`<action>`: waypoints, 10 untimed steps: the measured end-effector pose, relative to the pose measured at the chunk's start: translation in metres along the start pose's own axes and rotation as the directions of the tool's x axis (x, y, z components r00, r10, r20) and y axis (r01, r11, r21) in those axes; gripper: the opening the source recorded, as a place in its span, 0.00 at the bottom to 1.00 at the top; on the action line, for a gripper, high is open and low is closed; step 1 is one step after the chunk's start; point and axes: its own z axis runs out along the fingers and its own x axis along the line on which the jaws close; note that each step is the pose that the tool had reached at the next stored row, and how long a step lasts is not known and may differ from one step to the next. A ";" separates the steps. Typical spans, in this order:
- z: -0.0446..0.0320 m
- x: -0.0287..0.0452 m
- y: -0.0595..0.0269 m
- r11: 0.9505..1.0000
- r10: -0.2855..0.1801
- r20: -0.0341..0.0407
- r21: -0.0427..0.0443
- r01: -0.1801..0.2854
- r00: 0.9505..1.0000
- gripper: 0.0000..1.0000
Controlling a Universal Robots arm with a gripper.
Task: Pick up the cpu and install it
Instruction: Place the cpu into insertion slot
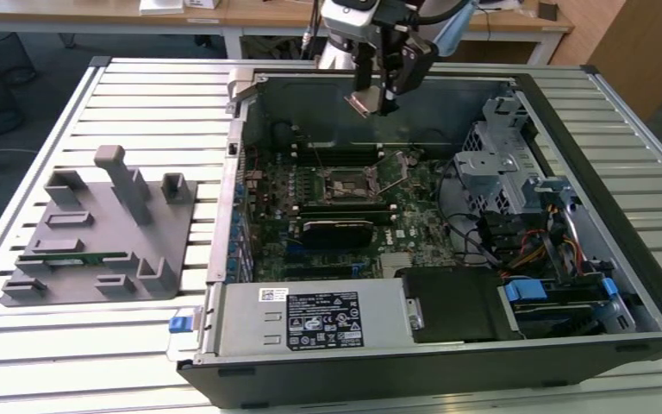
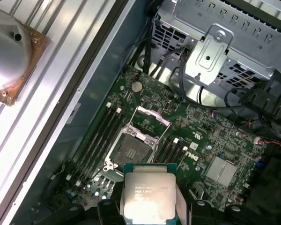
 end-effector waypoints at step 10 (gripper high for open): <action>0.0001 0.0000 0.0000 0.997 0.071 0.003 -0.001 -0.071 0.997 0.53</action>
